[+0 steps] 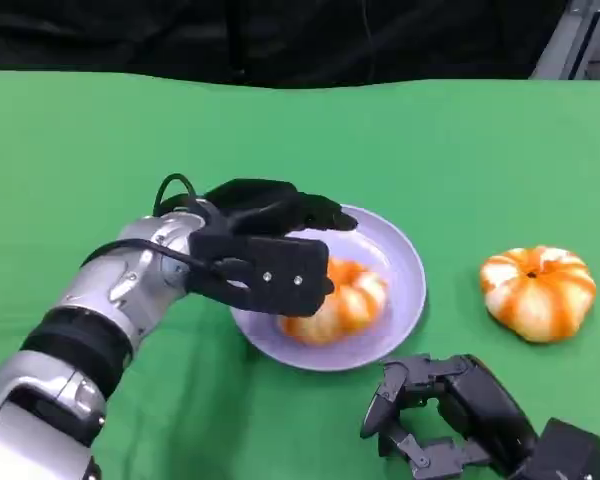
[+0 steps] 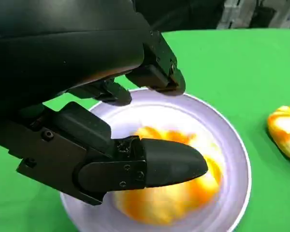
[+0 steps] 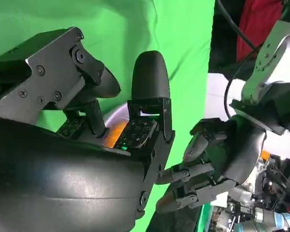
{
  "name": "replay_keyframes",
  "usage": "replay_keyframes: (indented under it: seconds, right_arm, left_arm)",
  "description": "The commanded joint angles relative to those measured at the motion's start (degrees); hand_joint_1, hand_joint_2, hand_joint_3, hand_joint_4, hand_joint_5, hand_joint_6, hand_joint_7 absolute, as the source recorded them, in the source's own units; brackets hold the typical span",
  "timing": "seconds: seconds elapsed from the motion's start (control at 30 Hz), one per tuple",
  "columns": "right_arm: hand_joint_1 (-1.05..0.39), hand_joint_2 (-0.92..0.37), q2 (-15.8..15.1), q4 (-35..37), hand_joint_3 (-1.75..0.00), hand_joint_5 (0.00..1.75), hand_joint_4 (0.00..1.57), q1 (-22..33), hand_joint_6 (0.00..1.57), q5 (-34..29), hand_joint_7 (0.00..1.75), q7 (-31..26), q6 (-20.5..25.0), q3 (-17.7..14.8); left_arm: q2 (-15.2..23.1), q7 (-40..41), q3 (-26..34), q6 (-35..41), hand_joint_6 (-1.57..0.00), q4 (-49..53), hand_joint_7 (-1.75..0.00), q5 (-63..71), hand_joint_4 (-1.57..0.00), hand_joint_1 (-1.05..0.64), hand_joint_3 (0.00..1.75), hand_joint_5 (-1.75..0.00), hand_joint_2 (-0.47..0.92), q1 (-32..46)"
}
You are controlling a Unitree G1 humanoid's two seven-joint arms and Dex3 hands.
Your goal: Grasp the bread from the table and place it into the plate.
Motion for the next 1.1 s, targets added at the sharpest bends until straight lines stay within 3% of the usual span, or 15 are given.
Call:
replay_keyframes:
  seconds: [0.03,0.7,0.9,1.1]
  right_arm:
    - [0.1,-0.48,-0.2,0.3,-1.2,1.33,1.03,-0.1,1.04,-0.1,1.03,-0.4,-0.8,-0.1]
    - [0.09,-0.47,-0.3,-0.9,-1.22,1.37,1.01,0.5,1.05,0.2,1.01,0.3,0.9,0.0]
    - [0.09,-0.48,-0.5,-0.6,-1.21,1.36,1.01,0.5,1.04,-0.3,1.02,-0.2,0.6,0.0]
    - [0.09,-0.48,-0.5,-0.5,-1.2,1.36,1.01,0.5,1.03,0.0,1.03,0.0,0.5,0.0]
  left_arm:
    - [1.1,-1.2,0.5,0.0,-0.37,-0.6,0.0,-0.9,-0.44,-1.05,0.76,0.0,0.92,0.0]
    - [2.9,-2.7,2.5,-2.5,-0.36,-1.7,-0.01,-4.5,-0.46,-1.04,0.83,-0.01,0.92,1.7]
    - [1.7,0.0,7.9,-5.8,-0.44,-1.9,-0.03,-10.9,-0.58,-0.97,0.8,-0.05,0.92,5.9]
    - [1.0,-0.4,10.7,-7.3,-0.46,-1.5,-0.03,-14.5,-0.57,-0.95,0.78,-0.03,0.92,7.5]
